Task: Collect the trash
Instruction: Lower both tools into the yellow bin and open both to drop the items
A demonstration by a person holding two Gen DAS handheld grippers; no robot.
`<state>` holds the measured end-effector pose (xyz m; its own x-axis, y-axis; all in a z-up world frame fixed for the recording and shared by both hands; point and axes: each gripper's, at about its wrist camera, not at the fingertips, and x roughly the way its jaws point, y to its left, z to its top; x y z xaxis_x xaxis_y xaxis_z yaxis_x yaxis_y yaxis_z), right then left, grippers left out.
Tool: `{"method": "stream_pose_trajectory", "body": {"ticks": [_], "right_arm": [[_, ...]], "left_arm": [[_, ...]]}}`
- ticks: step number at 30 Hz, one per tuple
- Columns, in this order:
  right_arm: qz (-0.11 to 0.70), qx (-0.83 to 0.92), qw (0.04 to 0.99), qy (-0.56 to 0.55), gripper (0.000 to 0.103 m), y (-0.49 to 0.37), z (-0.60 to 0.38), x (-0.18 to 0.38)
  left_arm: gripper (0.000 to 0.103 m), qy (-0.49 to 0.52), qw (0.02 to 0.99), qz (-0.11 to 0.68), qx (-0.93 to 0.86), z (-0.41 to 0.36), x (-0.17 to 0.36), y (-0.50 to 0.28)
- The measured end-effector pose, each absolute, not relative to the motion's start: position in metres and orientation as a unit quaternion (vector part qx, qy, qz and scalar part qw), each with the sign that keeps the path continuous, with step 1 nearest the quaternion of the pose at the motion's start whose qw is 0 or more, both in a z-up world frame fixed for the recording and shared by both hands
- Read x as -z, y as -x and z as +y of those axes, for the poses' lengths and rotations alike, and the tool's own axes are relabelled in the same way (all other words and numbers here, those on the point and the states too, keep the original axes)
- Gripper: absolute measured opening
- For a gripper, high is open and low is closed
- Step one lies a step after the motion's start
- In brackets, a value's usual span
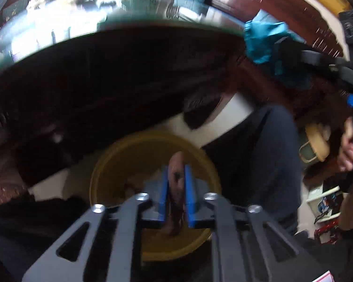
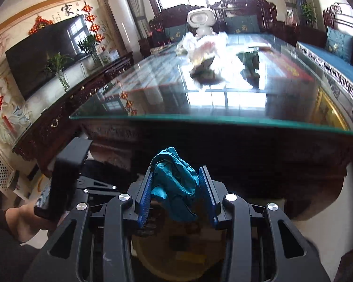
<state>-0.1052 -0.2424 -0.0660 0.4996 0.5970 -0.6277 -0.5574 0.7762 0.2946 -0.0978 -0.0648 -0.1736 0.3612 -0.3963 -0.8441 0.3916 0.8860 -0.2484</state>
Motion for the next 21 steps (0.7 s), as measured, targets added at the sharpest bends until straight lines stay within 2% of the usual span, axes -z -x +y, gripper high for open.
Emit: {"method": "stream_pose_trajectory", "body": {"ticks": [1, 2, 3, 14, 16, 18, 20, 21], "right_arm": [[0.383, -0.334, 0.861, -0.026, 0.038, 0.109, -0.242, 0.073], [0.394, -0.334, 0.856, -0.025, 0.038, 0.112, -0.241, 0.081], [0.401, -0.334, 0.853, -0.024, 0.038, 0.115, -0.240, 0.087], [0.469, -0.333, 0.818, -0.002, 0.038, 0.131, -0.223, 0.137], [0.481, -0.336, 0.810, 0.003, 0.040, 0.128, -0.218, 0.142], [0.488, -0.335, 0.806, 0.009, 0.051, 0.126, -0.214, 0.148], [0.492, -0.343, 0.800, 0.007, 0.058, 0.126, -0.211, 0.151], [0.492, -0.343, 0.800, 0.007, 0.058, 0.125, -0.211, 0.151]], "left_arm": [[0.058, 0.003, 0.824, 0.517, 0.231, -0.064, 0.179, 0.099], [0.086, 0.002, 0.824, 0.523, 0.217, -0.062, 0.185, 0.100], [0.089, 0.003, 0.826, 0.525, 0.207, -0.059, 0.189, 0.102], [0.089, 0.012, 0.826, 0.537, 0.172, -0.027, 0.194, 0.107], [0.089, 0.014, 0.829, 0.533, 0.166, -0.023, 0.190, 0.105], [0.089, 0.006, 0.833, 0.531, 0.157, -0.021, 0.190, 0.105], [0.089, 0.009, 0.832, 0.533, 0.154, -0.018, 0.191, 0.104], [0.089, 0.010, 0.832, 0.534, 0.152, -0.017, 0.190, 0.104]]}}
